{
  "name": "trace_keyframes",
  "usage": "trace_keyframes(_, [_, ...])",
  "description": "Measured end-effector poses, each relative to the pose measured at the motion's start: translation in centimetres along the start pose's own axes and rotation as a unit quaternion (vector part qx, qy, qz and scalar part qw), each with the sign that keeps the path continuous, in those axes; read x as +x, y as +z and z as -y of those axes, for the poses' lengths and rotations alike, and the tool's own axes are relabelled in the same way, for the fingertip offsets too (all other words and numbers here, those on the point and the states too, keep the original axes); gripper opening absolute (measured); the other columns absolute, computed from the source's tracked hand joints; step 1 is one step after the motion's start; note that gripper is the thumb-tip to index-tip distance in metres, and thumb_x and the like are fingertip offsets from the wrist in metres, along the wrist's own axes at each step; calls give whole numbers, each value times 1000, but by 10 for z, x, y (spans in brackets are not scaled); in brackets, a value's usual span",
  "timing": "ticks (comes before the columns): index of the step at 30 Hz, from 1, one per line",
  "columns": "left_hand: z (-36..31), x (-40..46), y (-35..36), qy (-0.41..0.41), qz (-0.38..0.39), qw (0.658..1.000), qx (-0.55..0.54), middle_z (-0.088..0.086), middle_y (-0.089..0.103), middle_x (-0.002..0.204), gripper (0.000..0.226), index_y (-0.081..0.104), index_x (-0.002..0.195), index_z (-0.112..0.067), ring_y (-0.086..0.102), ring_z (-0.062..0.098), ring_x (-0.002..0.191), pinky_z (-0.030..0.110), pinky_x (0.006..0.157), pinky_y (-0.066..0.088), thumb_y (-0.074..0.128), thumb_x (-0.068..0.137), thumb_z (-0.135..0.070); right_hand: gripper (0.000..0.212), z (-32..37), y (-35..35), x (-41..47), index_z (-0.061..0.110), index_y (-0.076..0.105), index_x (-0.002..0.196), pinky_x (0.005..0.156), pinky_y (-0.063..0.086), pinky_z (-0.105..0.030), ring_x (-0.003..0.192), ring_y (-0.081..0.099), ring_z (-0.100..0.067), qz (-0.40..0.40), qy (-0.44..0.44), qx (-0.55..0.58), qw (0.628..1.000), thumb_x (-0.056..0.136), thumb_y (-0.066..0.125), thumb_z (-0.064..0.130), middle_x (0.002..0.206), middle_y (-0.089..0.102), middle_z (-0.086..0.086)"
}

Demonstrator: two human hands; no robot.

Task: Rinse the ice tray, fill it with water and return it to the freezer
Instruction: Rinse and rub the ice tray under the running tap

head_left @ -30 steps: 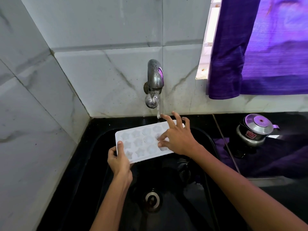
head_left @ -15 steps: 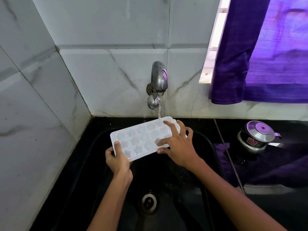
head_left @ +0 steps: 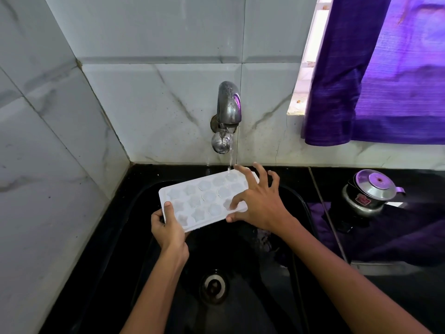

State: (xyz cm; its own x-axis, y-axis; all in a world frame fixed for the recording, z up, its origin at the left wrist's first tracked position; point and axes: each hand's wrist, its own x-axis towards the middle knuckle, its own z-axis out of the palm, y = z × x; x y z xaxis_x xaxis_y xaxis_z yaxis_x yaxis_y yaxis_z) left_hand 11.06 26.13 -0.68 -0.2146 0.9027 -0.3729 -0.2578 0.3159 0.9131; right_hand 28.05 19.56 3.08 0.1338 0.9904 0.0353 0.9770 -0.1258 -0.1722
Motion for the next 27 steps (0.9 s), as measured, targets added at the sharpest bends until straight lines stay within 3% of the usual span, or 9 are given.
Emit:
trace_keyframes(4, [1,2,1,1,12,1000,7,-1,60,87,19,46,80,-23,61,14,74,29,50,53,52,95,-32,42,-3,0,-4,42,66,113,112,-9,-53,143,-18,-28,39,-28,-22,999,82,50,66,159,-7,7])
trace_keyframes(10, [4,-1,1,-15,37,999,19,1,63,87,16,48,89,-18,63,17,75,36,61,54,52,95,-32,39,-13,2,-8,38,74,91,113,-4,-49,141,-11,-21,4,-27,55,998,69,66,68,157,6,13])
trace_keyframes(15, [6,0,2,-20,48,998,23,2,63,86,21,47,95,-13,63,17,73,36,64,55,52,95,-33,39,-17,1,-11,41,71,102,114,-5,-50,143,-12,-25,43,-35,46,997,77,58,69,158,0,10])
trace_keyframes(22, [10,2,2,-23,58,998,30,3,64,89,19,49,84,-18,63,19,76,42,72,54,54,94,-34,36,-19,0,-10,31,74,68,110,5,-44,137,2,-14,12,-8,136,991,55,77,65,147,24,20])
trace_keyframes(27, [10,0,4,-14,69,997,39,4,64,89,19,50,84,-18,62,20,76,43,73,54,55,93,-33,41,-18,-3,-2,32,59,58,102,11,-36,126,27,-2,-12,49,233,971,58,69,73,123,45,27])
